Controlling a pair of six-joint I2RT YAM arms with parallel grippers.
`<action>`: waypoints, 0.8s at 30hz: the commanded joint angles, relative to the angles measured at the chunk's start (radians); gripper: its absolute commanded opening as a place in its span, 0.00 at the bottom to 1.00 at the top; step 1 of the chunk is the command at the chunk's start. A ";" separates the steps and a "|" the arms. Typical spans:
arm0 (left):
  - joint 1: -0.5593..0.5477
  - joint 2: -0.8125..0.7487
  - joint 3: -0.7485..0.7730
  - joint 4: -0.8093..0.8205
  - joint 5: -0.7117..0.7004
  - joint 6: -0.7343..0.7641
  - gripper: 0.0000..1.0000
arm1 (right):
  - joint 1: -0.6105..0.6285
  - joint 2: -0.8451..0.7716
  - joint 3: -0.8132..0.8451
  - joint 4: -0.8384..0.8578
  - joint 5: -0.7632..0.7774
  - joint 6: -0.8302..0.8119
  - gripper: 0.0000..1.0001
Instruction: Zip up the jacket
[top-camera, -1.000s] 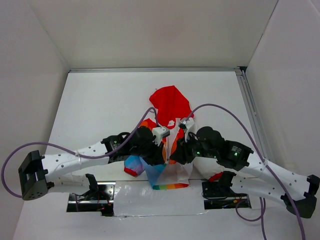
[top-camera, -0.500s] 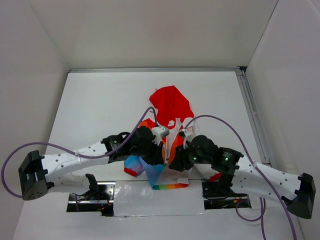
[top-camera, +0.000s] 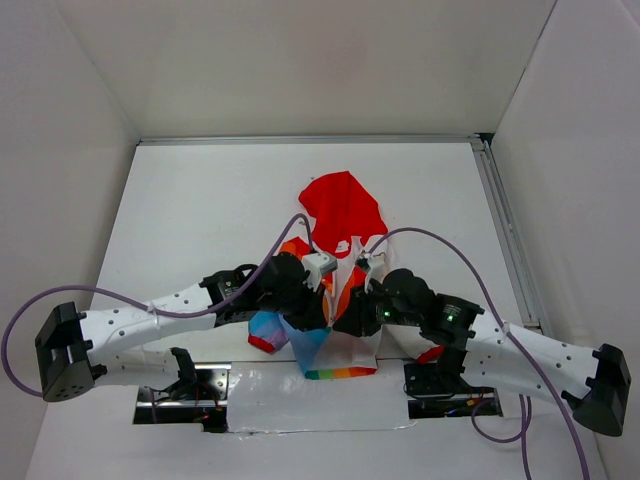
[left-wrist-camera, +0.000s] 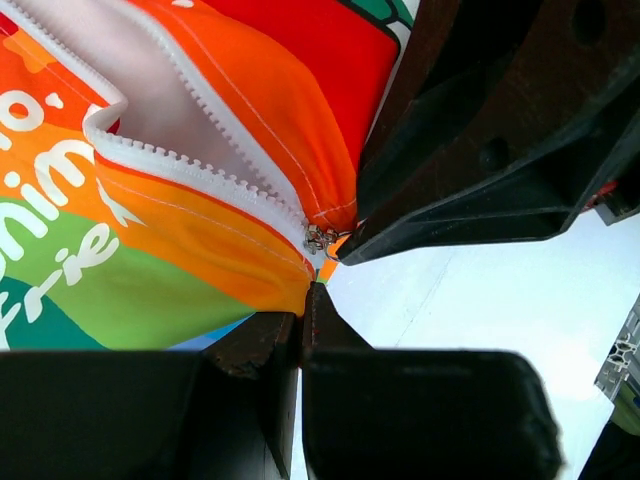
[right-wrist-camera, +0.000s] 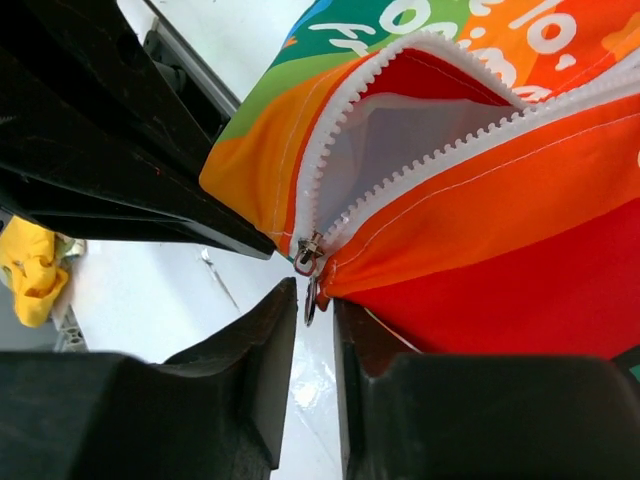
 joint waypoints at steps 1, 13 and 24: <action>0.001 -0.026 0.020 0.037 0.002 -0.022 0.00 | 0.004 0.005 0.001 0.082 -0.032 0.014 0.25; 0.000 -0.022 0.018 0.023 -0.011 -0.026 0.00 | 0.012 0.035 0.064 0.028 -0.016 0.040 0.00; 0.000 -0.041 -0.046 0.029 -0.028 -0.028 0.00 | -0.080 0.135 0.322 -0.263 -0.147 0.084 0.00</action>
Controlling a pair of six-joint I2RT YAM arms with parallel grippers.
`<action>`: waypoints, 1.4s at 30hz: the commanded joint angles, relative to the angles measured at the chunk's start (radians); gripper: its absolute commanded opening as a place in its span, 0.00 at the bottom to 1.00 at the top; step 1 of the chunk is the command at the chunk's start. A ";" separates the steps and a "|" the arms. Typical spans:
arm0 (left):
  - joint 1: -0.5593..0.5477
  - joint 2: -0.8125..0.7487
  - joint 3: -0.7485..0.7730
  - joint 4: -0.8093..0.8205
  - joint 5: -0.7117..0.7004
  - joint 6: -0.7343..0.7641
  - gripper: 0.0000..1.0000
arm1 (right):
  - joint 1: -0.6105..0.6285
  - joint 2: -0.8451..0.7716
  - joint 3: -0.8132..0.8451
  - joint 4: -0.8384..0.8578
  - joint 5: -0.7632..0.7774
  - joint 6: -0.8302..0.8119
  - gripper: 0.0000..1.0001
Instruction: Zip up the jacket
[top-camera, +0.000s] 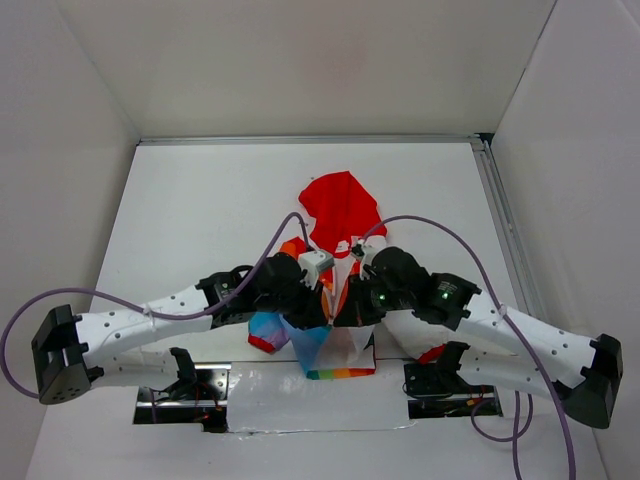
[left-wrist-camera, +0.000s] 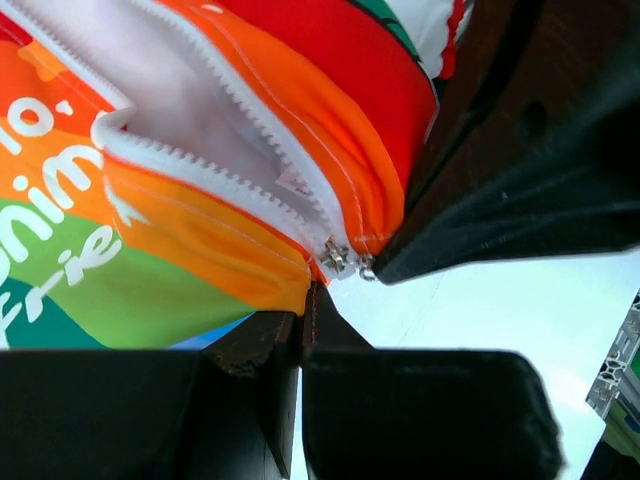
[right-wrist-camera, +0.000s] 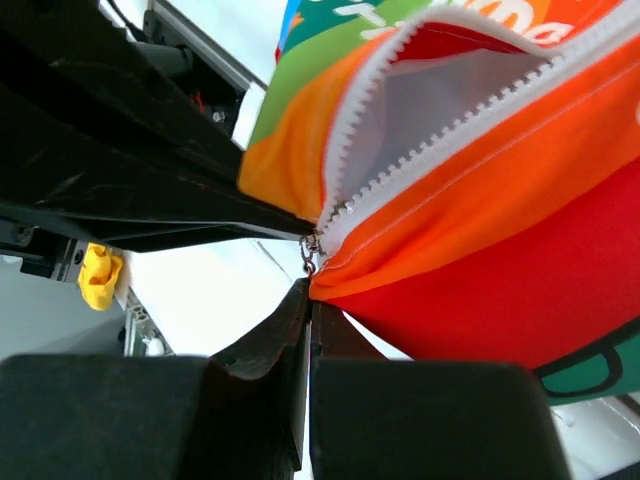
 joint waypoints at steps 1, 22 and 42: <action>-0.001 -0.030 -0.034 0.016 -0.001 0.002 0.00 | -0.025 -0.015 0.101 -0.033 0.000 -0.007 0.00; -0.002 -0.005 0.014 0.011 -0.061 -0.006 0.00 | -0.006 0.079 -0.037 0.077 -0.128 0.002 0.12; -0.002 -0.040 0.002 0.011 -0.035 -0.067 0.00 | 0.000 0.028 -0.126 0.211 -0.072 0.151 0.25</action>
